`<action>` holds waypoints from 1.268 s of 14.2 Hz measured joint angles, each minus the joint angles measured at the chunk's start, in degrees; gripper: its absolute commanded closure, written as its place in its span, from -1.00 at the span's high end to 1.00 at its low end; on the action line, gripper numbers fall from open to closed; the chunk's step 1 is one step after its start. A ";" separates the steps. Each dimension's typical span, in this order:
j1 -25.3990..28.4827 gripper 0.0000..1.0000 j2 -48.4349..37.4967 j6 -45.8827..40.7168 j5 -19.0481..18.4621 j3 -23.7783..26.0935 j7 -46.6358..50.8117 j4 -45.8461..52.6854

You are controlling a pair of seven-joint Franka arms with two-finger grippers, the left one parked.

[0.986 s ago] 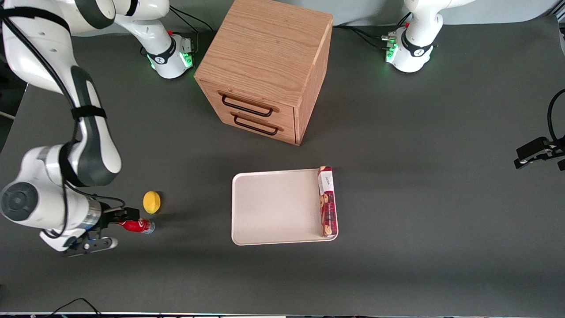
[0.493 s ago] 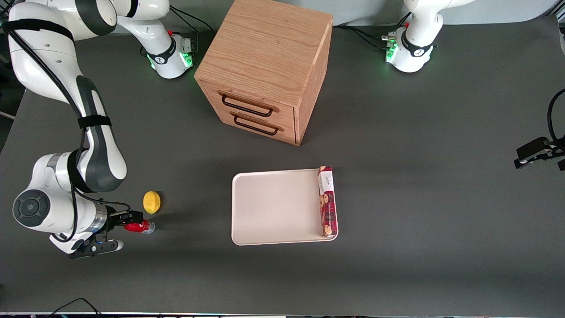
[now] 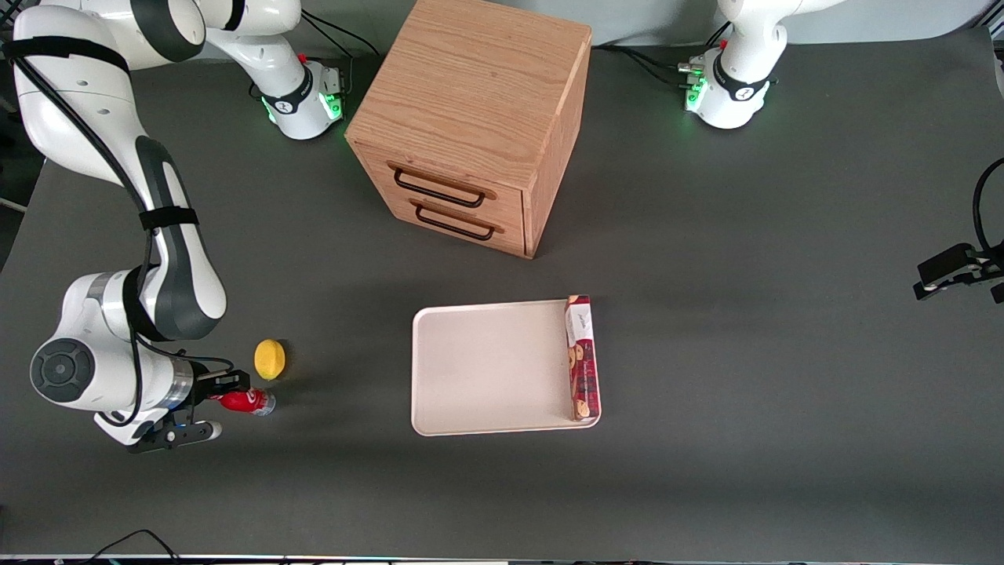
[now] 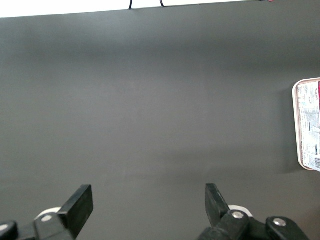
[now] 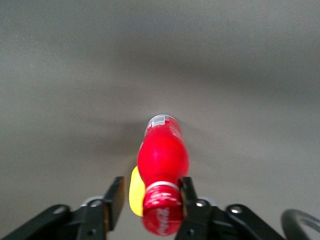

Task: Place coke bottle on tray
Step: 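Lift the bottle and carry it over the white tray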

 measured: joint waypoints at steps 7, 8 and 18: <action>0.56 -1.00 -1.70 -1.59 -0.18 0.26 -0.08 0.16; 0.85 -1.00 -2.96 -3.71 -0.18 0.73 -0.08 0.67; 6.18 -1.00 -7.28 -20.34 -0.20 21.96 34.72 10.41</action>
